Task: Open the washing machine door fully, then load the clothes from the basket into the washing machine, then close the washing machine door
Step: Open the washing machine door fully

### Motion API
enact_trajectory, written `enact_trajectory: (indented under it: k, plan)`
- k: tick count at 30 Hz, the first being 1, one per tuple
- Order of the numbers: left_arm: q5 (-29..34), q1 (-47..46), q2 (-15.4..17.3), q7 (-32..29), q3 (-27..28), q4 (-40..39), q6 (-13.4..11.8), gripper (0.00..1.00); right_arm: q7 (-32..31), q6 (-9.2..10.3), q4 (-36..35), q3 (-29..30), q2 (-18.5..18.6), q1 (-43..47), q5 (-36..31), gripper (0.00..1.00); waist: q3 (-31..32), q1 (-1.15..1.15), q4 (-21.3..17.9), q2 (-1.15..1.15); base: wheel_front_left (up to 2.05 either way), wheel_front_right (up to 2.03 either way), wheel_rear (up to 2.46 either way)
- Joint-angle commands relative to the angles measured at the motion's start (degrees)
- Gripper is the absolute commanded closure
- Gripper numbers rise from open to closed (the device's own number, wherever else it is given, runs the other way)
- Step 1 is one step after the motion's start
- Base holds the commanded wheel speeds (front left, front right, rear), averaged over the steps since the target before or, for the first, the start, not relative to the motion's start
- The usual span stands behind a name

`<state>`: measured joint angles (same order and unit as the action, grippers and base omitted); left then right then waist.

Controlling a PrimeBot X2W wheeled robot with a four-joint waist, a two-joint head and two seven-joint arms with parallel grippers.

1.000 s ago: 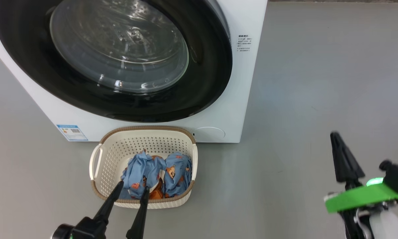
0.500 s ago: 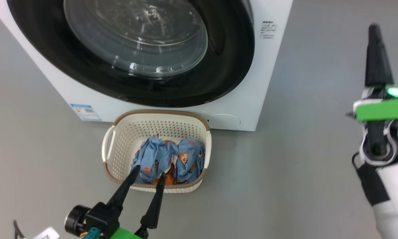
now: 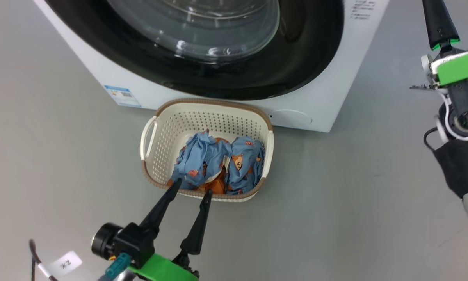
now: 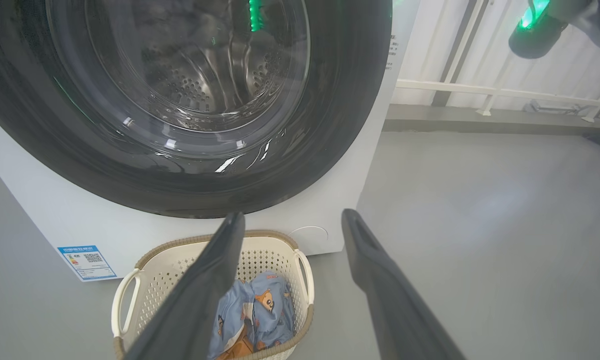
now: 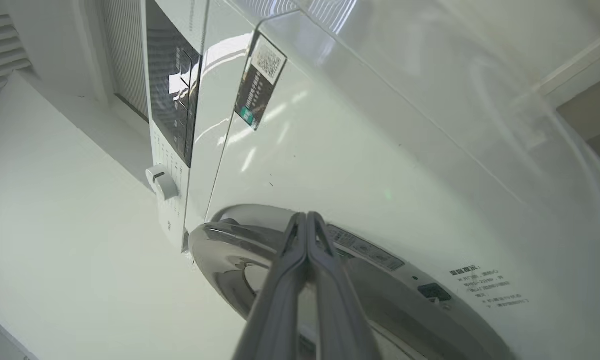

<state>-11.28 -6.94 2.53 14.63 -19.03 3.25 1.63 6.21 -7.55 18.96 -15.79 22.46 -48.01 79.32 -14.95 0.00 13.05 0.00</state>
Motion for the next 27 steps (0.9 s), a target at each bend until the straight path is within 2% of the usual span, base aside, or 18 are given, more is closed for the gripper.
enact_trajectory:
  k: [1, 8, 17, 27]
  plan:
    - [-0.51, -2.34, 0.34, 0.37, 1.32, -1.72, -0.61, 0.0, -2.36, 0.06, -1.19, -1.09, 0.75, -1.62, 2.52, 1.0, -1.98, 0.0, 1.69, 0.0, 0.0, 0.0, 0.0]
    - [-0.95, -3.99, 0.34, 0.37, -0.42, -1.86, -1.42, 0.0, -14.66, 0.06, -1.02, -3.6, 4.7, -5.56, 10.46, 1.0, -4.99, 0.0, 3.09, 0.0, 0.0, 0.0, 0.0]
    - [-1.8, -6.15, 0.34, 0.37, -2.42, -2.44, -2.5, 0.0, -25.97, 0.06, 2.27, -1.08, 6.61, -10.1, 16.16, 1.0, -8.51, 0.0, 4.31, 0.0, 0.0, 0.0, 0.0]
    - [-2.62, -8.35, 0.34, 0.37, -4.11, -3.23, -3.42, 0.0, -32.45, 0.06, 7.59, -0.03, 6.9, -13.98, 15.27, 1.0, -11.69, 0.0, 5.24, 0.0, 0.0, 0.0, 0.0]
